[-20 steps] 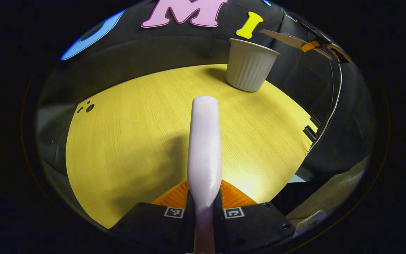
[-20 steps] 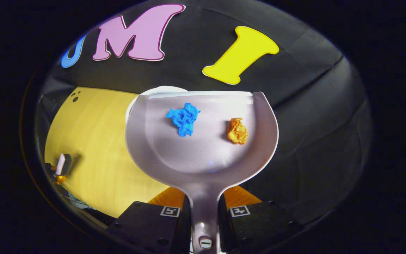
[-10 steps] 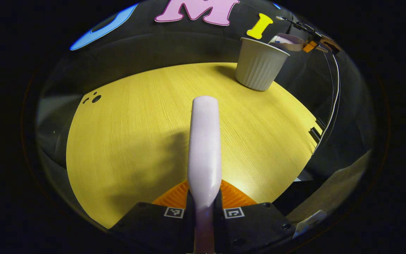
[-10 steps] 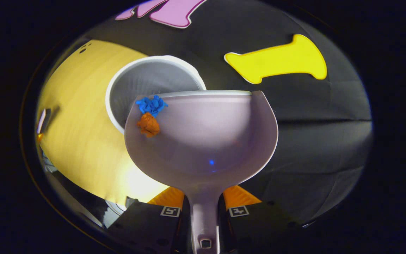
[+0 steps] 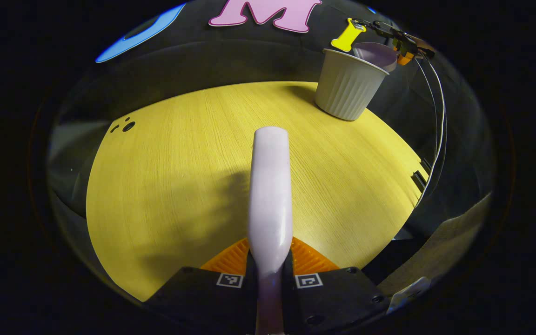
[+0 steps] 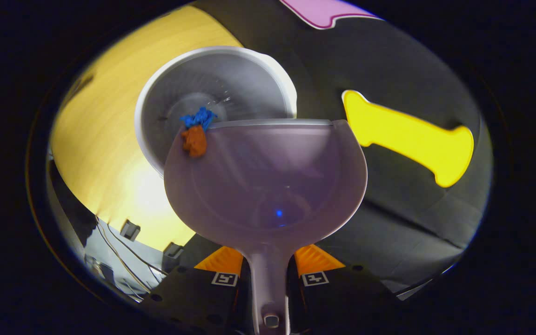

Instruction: Pick up the small broom and dustpan from the desktop, sweep the trash into the dustpan with the broom, and then empty the trash into the garbage bin.

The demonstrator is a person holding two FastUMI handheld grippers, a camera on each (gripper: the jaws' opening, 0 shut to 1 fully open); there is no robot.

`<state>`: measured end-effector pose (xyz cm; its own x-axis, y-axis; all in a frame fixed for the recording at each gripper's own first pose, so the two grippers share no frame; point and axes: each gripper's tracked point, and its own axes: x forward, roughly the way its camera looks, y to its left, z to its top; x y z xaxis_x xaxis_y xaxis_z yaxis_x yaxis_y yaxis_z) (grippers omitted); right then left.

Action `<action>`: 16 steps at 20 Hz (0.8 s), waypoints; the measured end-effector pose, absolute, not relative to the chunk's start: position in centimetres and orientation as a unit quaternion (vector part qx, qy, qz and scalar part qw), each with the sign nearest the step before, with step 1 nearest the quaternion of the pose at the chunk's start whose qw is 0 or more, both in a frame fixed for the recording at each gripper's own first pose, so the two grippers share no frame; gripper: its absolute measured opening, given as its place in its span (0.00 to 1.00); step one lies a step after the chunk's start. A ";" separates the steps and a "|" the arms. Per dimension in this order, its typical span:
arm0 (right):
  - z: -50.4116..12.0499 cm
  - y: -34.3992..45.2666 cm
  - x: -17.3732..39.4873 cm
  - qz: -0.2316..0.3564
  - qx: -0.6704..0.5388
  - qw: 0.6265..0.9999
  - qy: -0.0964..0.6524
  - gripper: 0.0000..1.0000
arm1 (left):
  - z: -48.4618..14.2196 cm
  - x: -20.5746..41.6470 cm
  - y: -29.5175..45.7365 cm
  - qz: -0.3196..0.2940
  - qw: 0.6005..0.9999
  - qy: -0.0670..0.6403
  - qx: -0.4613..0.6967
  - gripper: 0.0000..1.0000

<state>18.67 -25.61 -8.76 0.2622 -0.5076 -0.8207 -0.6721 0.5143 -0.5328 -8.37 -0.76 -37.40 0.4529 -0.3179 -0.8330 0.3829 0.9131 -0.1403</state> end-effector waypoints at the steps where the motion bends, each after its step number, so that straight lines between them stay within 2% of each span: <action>1: -8.9 -25.2 19.0 0.069 -0.491 0.624 0.604 0.35 | -37.4 -8.3 -0.8 -0.202 0.852 0.482 0.032 0.25; 4: -9.3 -25.4 19.6 0.071 -0.492 0.625 0.602 0.38 | -37.5 -8.2 -0.8 -0.197 0.853 0.483 0.032 0.24; 7: -9.4 -25.9 19.5 0.065 -0.477 0.644 0.595 0.35 | -37.5 -7.9 -0.9 -0.191 0.854 0.482 0.033 0.27; 9: -9.3 -25.5 18.9 0.060 -0.442 0.676 0.586 0.37 | -37.4 -7.7 -1.0 -0.185 0.856 0.482 0.029 0.26; 11: -8.9 -24.6 17.9 0.058 -0.394 0.720 0.569 0.35 | -37.1 -7.4 -0.7 -0.179 0.858 0.480 0.032 0.25; 12: -8.6 -23.8 17.5 0.063 -0.370 0.742 0.555 0.33 | -37.1 -7.2 -0.7 -0.176 0.860 0.478 0.034 0.24; 15: -7.5 -21.4 15.5 0.079 -0.293 0.802 0.515 0.37 | -36.9 -6.9 -0.4 -0.171 0.861 0.477 0.040 0.27; 16: -6.9 -20.3 14.7 0.086 -0.272 0.815 0.504 0.35 | -36.9 -6.7 -0.2 -0.169 0.861 0.478 0.041 0.27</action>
